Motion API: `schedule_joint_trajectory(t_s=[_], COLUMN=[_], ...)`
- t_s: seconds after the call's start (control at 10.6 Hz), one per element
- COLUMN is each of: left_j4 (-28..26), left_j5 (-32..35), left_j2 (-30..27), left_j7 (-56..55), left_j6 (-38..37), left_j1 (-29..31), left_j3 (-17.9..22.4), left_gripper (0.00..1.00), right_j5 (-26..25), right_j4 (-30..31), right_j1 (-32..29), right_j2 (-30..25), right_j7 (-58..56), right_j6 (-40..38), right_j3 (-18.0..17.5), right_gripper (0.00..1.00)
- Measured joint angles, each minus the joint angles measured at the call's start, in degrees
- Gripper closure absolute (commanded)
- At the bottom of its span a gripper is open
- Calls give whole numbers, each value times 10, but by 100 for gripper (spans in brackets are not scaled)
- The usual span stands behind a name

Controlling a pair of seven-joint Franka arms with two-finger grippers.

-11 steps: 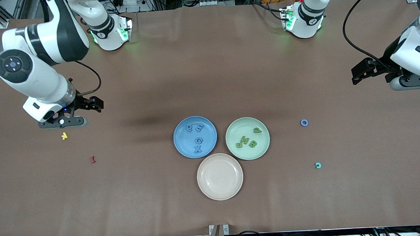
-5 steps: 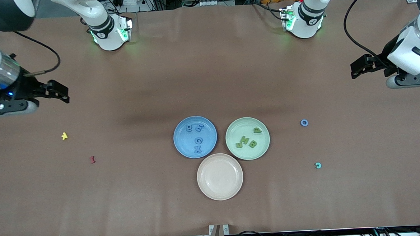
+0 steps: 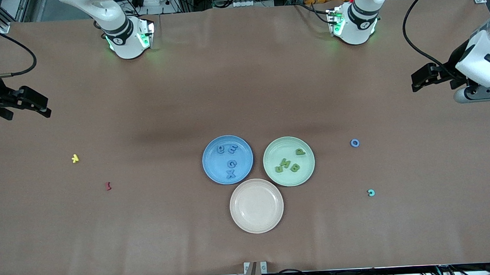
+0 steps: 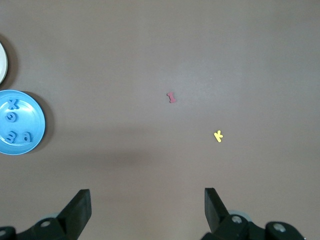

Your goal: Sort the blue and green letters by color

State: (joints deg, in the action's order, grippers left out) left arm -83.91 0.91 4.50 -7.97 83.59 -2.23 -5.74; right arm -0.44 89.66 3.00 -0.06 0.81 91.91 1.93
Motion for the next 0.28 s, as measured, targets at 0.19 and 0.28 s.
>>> schedule_joint_trajectory(t_s=[0.19, 0.28], left_j4=[0, 0], left_j5=[0, 0], left_j2=[0, 0], left_j7=[0, 0], left_j6=[0, 0], left_j1=[0, 0], left_j3=[1, 1], left_gripper=[0, 0], right_j5=[0, 0], right_j4=[0, -1], right_j1=[0, 0], right_j2=[0, 0], right_j7=[-2, -2], right_j6=[0, 0], right_j3=[0, 0], right_gripper=[0, 0])
